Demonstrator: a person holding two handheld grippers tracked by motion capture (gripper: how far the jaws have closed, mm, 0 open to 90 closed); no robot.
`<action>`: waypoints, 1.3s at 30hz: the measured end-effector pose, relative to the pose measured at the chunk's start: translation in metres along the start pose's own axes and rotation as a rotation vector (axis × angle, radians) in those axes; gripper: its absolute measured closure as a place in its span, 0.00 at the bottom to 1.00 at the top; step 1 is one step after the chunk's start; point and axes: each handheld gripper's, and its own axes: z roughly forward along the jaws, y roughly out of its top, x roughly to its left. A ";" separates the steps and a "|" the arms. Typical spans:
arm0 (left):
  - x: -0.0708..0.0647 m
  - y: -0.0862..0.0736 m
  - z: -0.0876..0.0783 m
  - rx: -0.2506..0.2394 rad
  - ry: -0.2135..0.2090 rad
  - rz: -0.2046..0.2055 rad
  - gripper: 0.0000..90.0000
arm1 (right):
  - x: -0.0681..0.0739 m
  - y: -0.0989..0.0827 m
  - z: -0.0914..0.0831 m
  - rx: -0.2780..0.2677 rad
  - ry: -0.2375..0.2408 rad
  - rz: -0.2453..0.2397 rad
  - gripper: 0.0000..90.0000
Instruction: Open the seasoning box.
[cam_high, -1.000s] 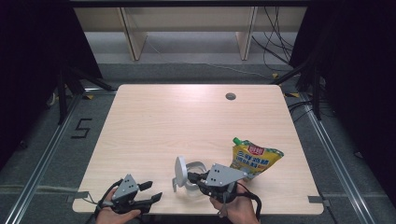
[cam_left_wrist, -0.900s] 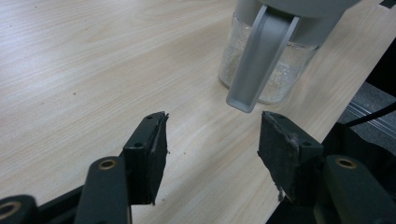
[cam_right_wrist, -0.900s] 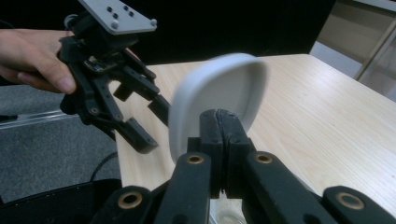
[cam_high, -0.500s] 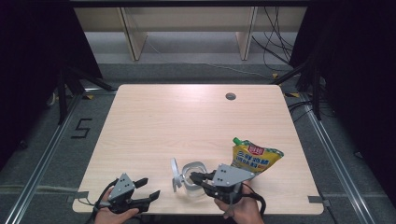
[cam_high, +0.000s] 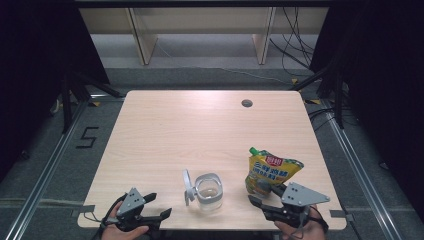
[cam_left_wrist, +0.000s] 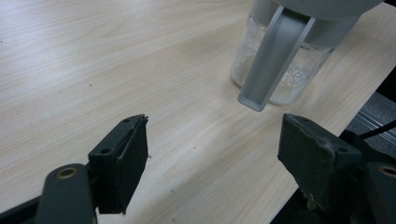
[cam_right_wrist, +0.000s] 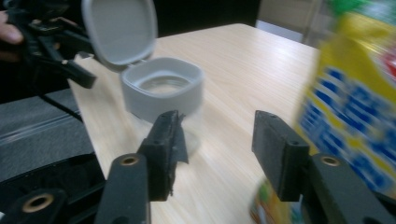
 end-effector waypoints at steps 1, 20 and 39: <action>-0.001 0.000 0.001 0.000 -0.002 -0.006 0.25 | -0.003 -0.003 -0.004 -0.009 -0.026 0.003 0.56; -0.007 0.003 0.000 -0.013 -0.046 0.026 0.23 | -0.039 -0.048 -0.032 0.085 -0.220 0.177 0.45; -0.005 0.003 0.001 -0.021 -0.042 0.020 0.22 | -0.059 -0.056 -0.014 0.037 -0.203 0.167 0.17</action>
